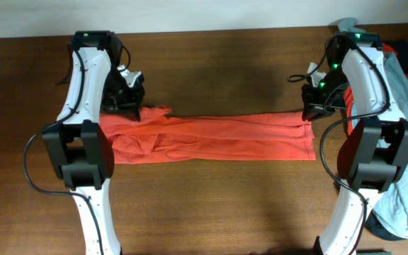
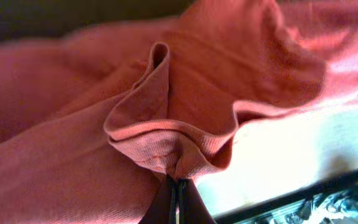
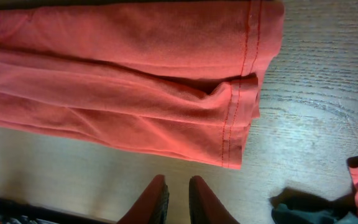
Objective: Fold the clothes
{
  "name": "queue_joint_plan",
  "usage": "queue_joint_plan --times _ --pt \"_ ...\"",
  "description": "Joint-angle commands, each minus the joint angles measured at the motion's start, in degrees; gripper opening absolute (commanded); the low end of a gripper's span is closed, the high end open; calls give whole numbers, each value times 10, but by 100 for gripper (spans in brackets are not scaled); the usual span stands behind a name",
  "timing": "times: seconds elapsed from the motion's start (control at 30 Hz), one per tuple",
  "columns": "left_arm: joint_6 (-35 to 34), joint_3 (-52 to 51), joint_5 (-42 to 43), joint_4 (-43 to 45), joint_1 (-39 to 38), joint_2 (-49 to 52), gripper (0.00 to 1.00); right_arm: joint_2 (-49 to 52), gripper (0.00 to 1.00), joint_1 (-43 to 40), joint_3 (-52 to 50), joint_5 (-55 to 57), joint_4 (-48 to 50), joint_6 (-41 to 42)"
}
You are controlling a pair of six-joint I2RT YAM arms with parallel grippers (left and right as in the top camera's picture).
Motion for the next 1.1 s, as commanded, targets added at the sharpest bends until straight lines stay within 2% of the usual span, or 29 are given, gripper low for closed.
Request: queue_joint_plan --times 0.0,0.1,0.27,0.5,0.7,0.73,0.8,0.83,1.07 --pt "4 -56 2 -3 -4 -87 0 -17 18 3 -3 0 -4 -2" --pt "0 -91 2 -3 -4 -135 0 -17 18 3 -3 -1 -5 -2" --pt "-6 -126 -15 10 -11 -144 0 -17 18 3 -3 -1 -7 -2" --pt "-13 -283 -61 155 -10 -144 0 -17 18 3 -3 -1 -7 -2" --pt "-15 -338 -107 224 -10 -144 0 -17 18 3 -3 -1 -7 -2" --pt "-15 -340 -106 235 -10 -144 2 -17 18 3 -3 -1 -7 -2" --pt "-15 -340 -94 241 -10 -144 17 -17 18 3 -3 -1 -7 -2" --pt "-15 -340 -89 242 -10 -144 19 -17 18 3 -3 -1 -7 -2" --pt "-14 -340 8 261 -10 -144 24 -17 18 3 -3 -1 -6 -2"
